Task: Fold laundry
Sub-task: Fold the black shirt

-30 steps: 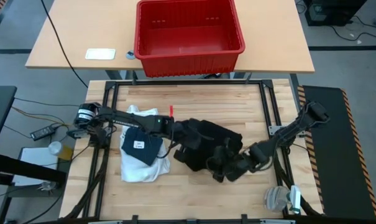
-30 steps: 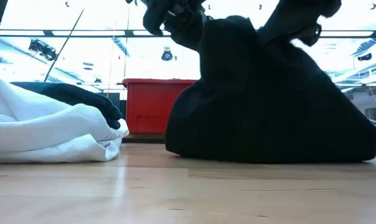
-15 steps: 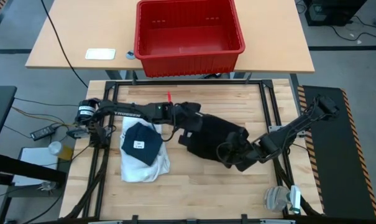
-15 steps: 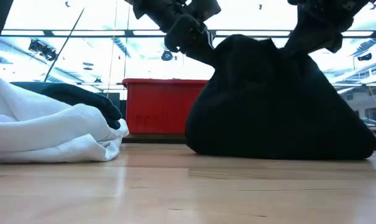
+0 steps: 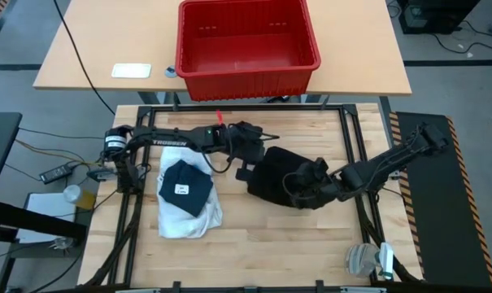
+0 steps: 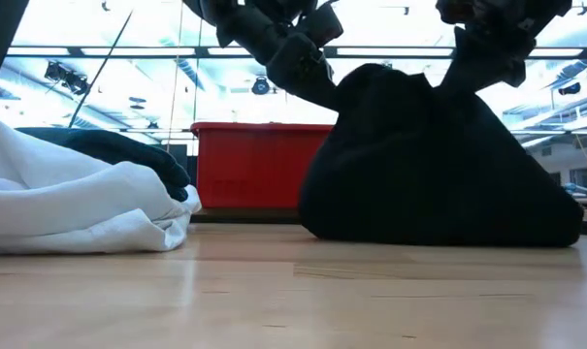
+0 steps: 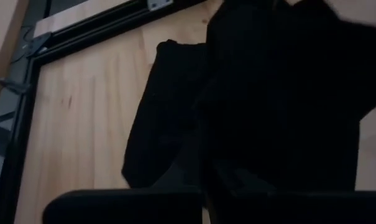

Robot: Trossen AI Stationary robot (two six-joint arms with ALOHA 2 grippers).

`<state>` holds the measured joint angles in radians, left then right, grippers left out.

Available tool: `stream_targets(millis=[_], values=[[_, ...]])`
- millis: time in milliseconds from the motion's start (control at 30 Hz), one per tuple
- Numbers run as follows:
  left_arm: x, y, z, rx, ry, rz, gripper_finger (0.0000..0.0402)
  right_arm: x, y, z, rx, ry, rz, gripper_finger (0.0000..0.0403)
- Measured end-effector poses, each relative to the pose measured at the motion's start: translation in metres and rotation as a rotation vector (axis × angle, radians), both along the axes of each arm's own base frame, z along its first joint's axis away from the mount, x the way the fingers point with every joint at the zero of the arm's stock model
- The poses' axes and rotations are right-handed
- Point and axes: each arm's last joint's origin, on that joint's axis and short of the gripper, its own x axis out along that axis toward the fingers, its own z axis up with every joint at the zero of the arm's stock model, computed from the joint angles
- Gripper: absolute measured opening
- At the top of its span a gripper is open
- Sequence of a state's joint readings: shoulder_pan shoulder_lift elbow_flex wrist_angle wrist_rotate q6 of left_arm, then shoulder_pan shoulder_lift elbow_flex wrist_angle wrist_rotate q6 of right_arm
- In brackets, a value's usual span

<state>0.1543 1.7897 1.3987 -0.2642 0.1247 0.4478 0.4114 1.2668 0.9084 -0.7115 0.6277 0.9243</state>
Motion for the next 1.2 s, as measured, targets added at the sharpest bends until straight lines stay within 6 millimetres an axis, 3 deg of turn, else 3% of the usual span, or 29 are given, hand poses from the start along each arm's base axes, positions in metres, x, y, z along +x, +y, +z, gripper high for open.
stream_targets(millis=[233, 367, 600, 800, 1200], values=[[-0.001, 0.010, 0.001, -0.004, -0.017, 0.017, 0.0000, -0.012, -0.017, 0.006, -0.004, -0.079, -0.086, 0.0023], [-0.002, 0.018, 0.002, -0.044, -0.033, 0.026, 0.0000, -0.015, -0.029, -0.001, 0.041, -0.187, -0.048, 0.0023], [-0.002, 0.014, 0.001, -0.055, -0.015, 0.017, 0.0000, -0.020, -0.053, -0.004, 0.090, -0.389, 0.095, 0.0023], [-0.002, 0.013, 0.001, -0.031, -0.012, 0.033, 0.0000, -0.033, -0.071, -0.004, 0.066, -0.385, 0.054, 0.0023], [-0.002, 0.040, 0.009, -0.014, -0.110, 0.078, 0.0000, -0.049, -0.093, -0.011, -0.039, -0.237, -0.103, 0.0023]])
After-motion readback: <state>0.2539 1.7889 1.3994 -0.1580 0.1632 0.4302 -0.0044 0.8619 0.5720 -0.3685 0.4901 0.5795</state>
